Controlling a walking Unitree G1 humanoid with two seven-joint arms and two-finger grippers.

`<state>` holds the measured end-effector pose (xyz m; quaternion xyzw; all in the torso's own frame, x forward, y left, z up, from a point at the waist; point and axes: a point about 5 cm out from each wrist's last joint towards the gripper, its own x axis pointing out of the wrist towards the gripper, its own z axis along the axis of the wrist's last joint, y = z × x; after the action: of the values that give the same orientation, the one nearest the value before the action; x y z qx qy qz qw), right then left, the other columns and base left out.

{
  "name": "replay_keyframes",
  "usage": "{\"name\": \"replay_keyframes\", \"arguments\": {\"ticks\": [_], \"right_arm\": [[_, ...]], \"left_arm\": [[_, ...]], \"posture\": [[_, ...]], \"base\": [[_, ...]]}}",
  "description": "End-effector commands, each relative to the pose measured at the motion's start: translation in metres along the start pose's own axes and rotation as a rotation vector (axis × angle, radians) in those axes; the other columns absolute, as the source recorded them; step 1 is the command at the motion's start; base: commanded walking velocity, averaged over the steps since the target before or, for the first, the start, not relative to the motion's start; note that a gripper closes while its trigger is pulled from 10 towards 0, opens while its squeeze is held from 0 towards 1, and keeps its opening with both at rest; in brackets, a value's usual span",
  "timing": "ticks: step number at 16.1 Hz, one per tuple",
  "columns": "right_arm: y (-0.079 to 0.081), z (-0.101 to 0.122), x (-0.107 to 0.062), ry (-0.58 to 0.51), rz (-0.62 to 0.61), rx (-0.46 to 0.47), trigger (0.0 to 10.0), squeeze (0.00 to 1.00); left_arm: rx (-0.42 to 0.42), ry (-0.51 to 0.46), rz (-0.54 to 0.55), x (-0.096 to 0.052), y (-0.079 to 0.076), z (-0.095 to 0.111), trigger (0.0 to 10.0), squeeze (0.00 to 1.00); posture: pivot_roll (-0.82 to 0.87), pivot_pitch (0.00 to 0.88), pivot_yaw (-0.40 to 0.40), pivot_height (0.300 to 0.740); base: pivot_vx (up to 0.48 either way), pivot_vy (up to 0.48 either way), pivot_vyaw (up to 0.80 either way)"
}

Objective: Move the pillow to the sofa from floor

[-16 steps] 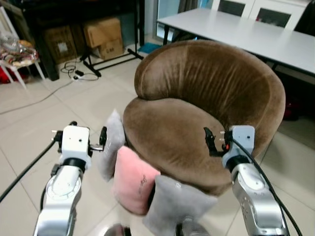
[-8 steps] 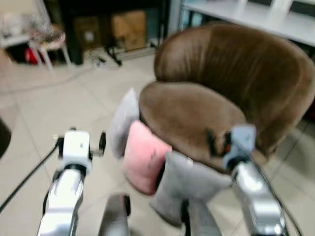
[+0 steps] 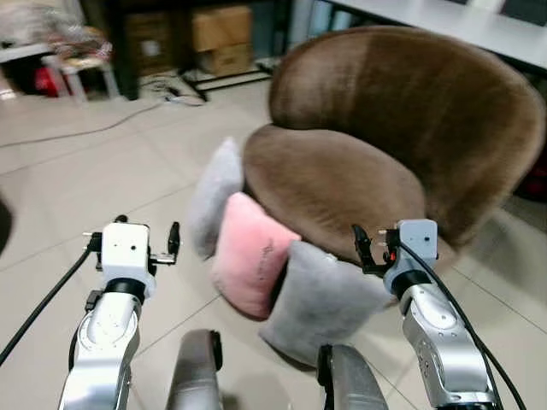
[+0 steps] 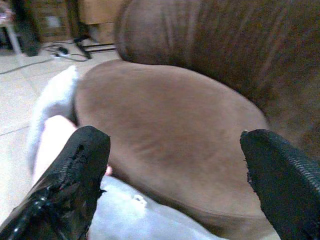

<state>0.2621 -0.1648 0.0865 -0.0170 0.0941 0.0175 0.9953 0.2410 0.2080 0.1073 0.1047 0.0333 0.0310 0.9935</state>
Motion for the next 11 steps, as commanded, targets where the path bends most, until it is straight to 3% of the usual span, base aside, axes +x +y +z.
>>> {"name": "replay_keyframes", "arguments": {"ticks": [1,3,6,9,11], "right_arm": [[-0.0039,0.0021,0.0,-0.005,-0.014,-0.012,10.0,0.0],[-0.0044,0.0022,0.0007,-0.002,-0.013,-0.04,10.0,0.0],[0.0017,0.0049,0.0018,-0.01,0.042,-0.133,10.0,0.0],[0.0011,0.0046,0.0026,-0.013,0.057,-0.109,10.0,0.0],[-0.0015,-0.0018,0.0009,0.028,0.142,-0.08,10.0,0.0]], "left_arm": [[-0.012,-0.022,-0.017,0.0015,-0.0042,0.0053,10.0,0.0],[-0.017,-0.021,-0.017,0.0011,-0.0048,0.0048,10.0,0.0],[-0.02,-0.022,-0.016,0.0016,-0.0051,0.0053,10.0,0.0],[-0.02,-0.025,-0.011,0.0017,-0.0052,0.0058,10.0,0.0],[-0.001,-0.021,-0.012,0.0015,-0.0065,0.0044,10.0,0.0]], "posture": [[-0.05,0.0,-0.057,0.605],[-0.06,0.0,-0.059,0.605],[-0.06,0.0,-0.062,0.605],[-0.05,0.0,-0.063,0.605],[-0.06,0.0,-0.063,0.605]], "base": [[0.345,0.0,0.0],[0.36,0.0,0.0],[0.363,0.0,0.67],[0.364,0.0,0.8],[0.0,0.0,0.0]]}}
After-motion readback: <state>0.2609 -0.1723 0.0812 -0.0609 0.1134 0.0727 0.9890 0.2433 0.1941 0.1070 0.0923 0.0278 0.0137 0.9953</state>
